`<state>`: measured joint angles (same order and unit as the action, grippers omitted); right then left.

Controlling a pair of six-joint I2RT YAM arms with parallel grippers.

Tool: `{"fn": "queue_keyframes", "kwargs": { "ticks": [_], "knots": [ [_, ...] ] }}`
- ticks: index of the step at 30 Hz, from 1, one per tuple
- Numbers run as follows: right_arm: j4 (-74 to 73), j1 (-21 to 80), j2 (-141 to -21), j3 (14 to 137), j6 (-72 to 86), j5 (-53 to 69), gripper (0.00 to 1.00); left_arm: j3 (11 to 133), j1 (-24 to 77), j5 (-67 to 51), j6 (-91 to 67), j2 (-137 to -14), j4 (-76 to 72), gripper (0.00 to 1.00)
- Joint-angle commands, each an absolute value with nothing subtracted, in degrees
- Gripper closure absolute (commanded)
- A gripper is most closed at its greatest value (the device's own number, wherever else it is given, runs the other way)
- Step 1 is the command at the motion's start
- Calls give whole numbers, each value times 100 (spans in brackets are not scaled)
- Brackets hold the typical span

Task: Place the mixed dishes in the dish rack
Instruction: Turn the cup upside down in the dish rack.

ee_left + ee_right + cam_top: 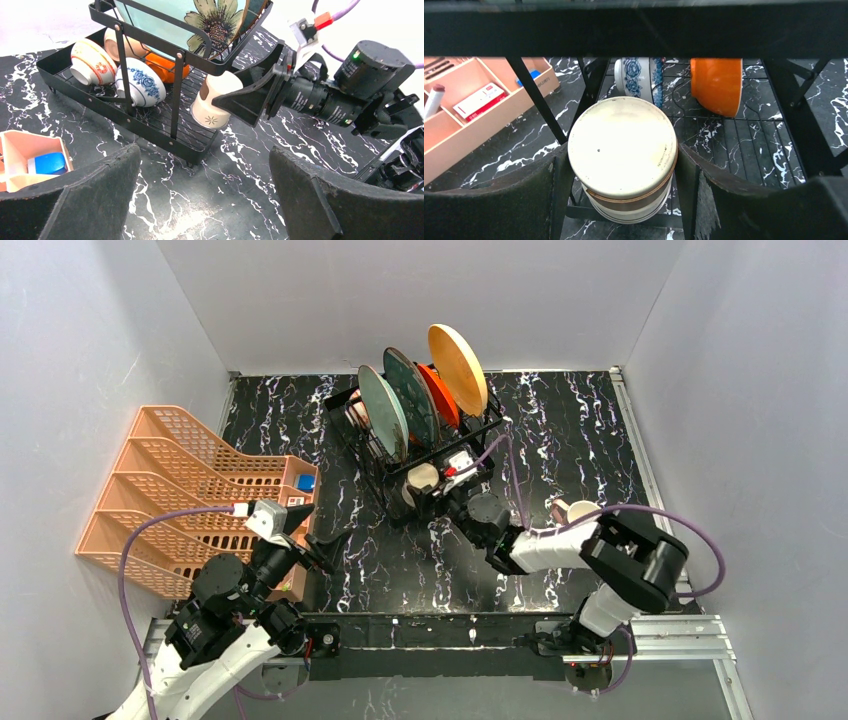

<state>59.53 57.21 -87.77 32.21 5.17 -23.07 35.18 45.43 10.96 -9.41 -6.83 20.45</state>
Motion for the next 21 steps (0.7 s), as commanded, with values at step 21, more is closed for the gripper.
{"fn": "queue_keyframes", "kwargs": {
  "ticks": [21],
  "knots": [
    [7958,5683,-10578,3900,243,-1945,94,3462,4513,1223,-817,-677,2078,2]
  ]
}}
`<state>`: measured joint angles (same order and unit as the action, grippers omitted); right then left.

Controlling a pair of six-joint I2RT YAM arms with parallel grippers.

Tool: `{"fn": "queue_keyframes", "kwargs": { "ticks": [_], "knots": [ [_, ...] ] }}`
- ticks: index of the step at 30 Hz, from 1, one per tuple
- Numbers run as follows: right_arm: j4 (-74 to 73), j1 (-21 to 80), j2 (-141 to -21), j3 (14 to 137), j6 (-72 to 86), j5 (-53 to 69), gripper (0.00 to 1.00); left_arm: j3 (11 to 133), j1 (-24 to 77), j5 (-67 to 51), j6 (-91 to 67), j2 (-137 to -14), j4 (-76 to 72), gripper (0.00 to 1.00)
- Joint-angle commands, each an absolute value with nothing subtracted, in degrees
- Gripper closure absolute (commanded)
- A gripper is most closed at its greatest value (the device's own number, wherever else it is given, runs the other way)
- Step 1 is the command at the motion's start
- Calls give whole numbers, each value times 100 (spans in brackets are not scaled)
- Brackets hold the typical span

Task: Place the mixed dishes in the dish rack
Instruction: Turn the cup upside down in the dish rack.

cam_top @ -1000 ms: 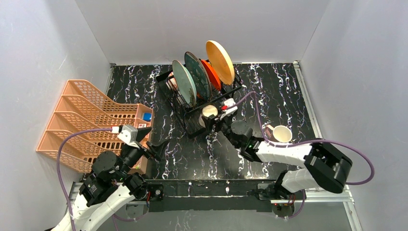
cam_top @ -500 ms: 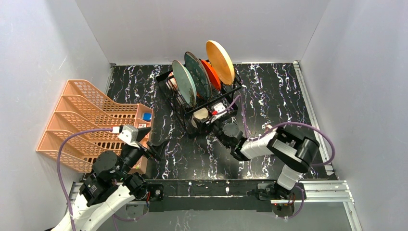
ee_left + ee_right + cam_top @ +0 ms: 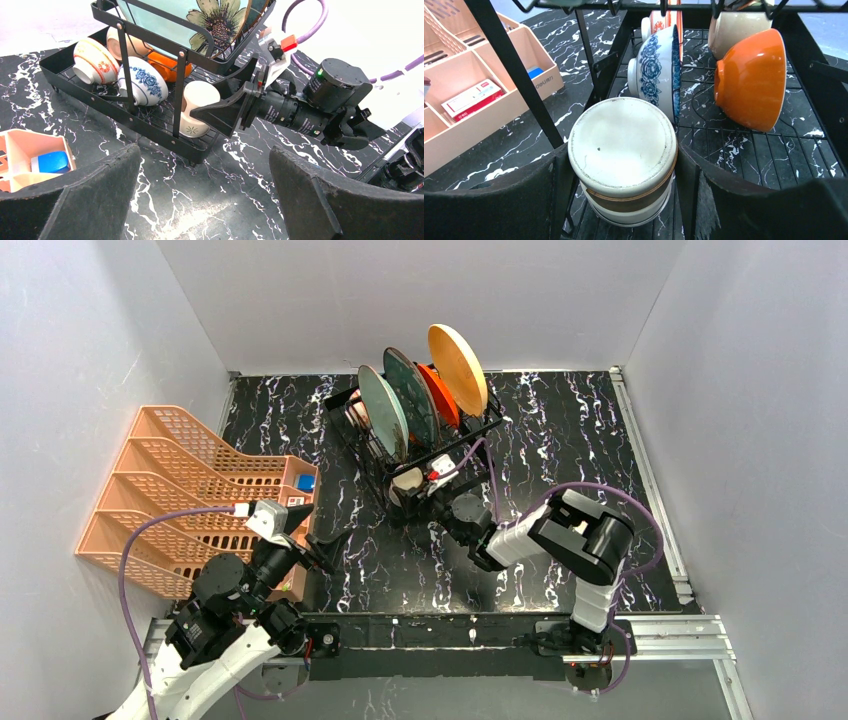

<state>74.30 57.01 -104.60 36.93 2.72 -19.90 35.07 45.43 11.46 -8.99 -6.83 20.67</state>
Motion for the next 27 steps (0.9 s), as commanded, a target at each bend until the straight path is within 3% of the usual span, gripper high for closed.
{"fn": "queue_keyframes", "kwargs": {
  "ticks": [1,3,7,12,19,21,27],
  "knots": [
    [7950,5678,-10612,3906,258,-1957,88,3458,4513,1222,-817,-685,2081,2],
    [7945,5693,-10661,3911,284,-1978,76,3462,4515,1213,-817,-687,2082,2],
    [7945,5695,-10724,3887,323,-2004,65,3463,4517,1204,-809,-678,2083,2],
    [7903,5727,-10732,3893,326,-2132,39,3461,4517,1222,-813,-657,2083,2],
    [7910,5796,-10586,3787,249,-2302,20,3462,4513,1208,-826,-701,2079,2],
    [7914,5805,-10551,3756,231,-2295,6,3461,4518,1204,-826,-694,2078,2],
    [7925,5848,-10371,3656,148,-2352,1,3463,4516,1195,-826,-694,2082,2]
  ]
}}
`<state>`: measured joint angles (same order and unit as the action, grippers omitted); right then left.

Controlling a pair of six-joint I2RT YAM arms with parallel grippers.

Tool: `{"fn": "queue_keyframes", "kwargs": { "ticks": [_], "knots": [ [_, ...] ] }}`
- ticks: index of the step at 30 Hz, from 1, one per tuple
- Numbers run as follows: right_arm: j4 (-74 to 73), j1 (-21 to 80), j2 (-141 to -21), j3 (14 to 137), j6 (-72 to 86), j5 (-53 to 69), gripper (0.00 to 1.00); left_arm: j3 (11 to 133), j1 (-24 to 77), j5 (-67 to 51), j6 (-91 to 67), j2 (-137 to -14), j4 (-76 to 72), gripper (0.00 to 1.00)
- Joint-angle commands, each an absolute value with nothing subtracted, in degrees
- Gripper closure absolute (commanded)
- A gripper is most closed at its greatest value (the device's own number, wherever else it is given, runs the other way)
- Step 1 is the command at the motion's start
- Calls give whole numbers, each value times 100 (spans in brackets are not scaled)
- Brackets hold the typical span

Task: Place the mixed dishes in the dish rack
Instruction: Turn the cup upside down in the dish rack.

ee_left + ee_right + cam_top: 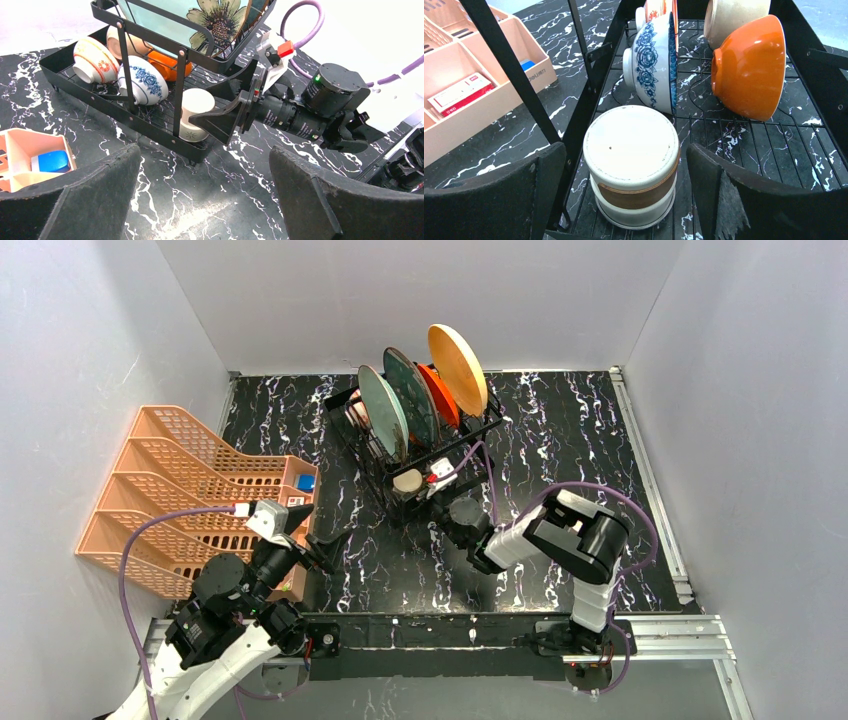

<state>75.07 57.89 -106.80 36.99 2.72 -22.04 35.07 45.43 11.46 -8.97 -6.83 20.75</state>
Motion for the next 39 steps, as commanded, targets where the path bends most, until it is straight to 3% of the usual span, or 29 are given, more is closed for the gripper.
{"fn": "queue_keyframes", "kwargs": {
  "ticks": [1,6,14,20,26,35,39],
  "knots": [
    [7923,5866,-10318,3631,140,-2374,1,3461,4517,1195,-826,-687,2078,2],
    [7590,5932,-9703,3417,168,-2441,1,3456,4517,1220,-841,-695,2066,2],
    [5592,5930,-8002,3012,681,-2680,1,3467,4515,1266,-886,-686,2063,2],
    [2069,5917,-6661,3547,2208,-3747,1,3479,4513,1303,-936,-626,2068,2],
    [-1353,5907,-5665,4371,3436,-3887,1,3630,4517,1140,-994,-839,2229,2],
    [-5878,5752,-5816,5850,5747,-4348,6,3613,4517,932,-941,-634,2207,2],
    [-6551,5156,-5939,5995,5899,-4159,13,3595,4515,936,-940,-514,2209,2]
  ]
}}
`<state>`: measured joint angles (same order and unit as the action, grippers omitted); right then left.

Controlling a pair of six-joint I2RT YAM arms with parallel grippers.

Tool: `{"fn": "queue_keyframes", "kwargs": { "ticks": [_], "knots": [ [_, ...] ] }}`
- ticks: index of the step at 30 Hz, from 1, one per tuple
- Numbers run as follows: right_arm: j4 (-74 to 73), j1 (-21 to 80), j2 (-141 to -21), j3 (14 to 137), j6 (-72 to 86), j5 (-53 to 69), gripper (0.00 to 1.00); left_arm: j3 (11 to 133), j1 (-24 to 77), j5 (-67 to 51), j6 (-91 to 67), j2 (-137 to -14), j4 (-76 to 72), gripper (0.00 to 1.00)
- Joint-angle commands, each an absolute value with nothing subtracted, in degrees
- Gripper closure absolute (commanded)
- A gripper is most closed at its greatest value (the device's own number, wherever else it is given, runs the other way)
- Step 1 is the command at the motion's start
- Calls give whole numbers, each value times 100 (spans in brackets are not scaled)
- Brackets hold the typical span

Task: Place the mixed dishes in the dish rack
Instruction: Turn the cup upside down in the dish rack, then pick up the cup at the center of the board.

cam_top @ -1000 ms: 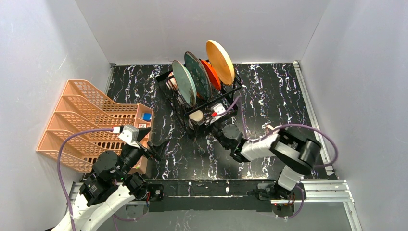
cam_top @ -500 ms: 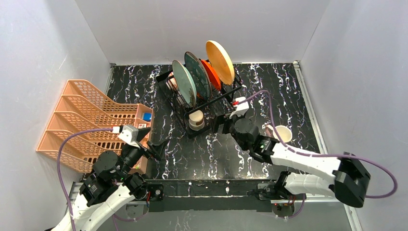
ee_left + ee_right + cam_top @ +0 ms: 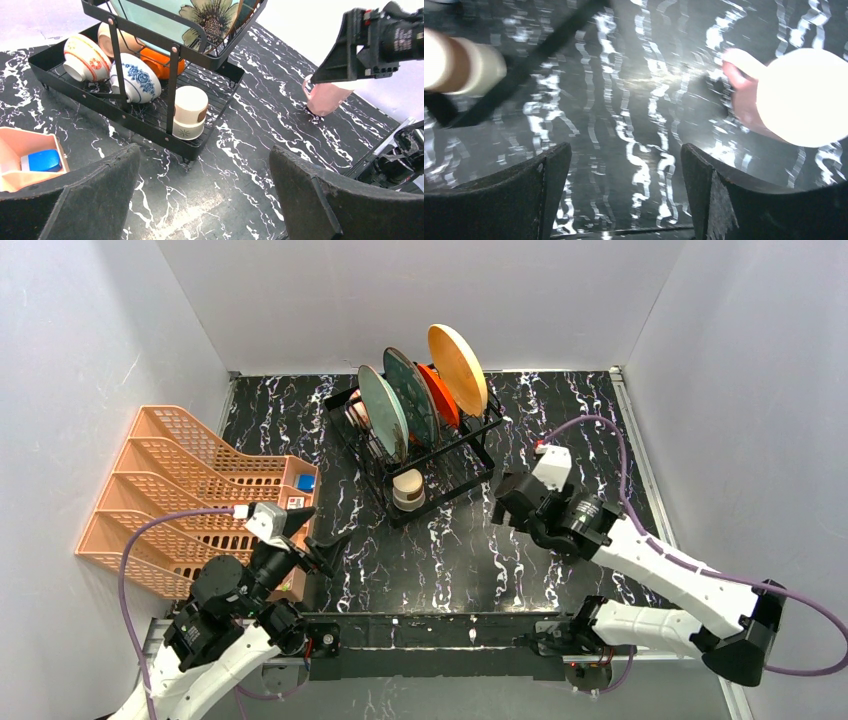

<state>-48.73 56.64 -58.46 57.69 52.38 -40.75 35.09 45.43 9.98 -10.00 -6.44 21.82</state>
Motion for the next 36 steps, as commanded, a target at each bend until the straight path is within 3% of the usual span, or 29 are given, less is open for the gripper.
{"fn": "queue_keyframes", "kwargs": {
  "ticks": [1,8,19,29,36],
  "knots": [
    [-6518,4911,-5924,5969,5755,-4015,14,3595,4517,921,-940,-510,2209,2],
    [-5821,3100,-5913,5881,4274,-3241,19,3578,4517,792,-932,-465,2178,2],
    [-5303,1912,-6303,5558,3627,-2329,27,3542,4533,765,-932,-260,2168,2],
    [-4896,1727,-6601,5322,3337,-1872,54,3533,4684,834,-922,-200,2176,2],
    [-4728,1710,-6800,5111,3360,-1830,57,3533,4702,868,-914,-218,2184,2]
  ]
}}
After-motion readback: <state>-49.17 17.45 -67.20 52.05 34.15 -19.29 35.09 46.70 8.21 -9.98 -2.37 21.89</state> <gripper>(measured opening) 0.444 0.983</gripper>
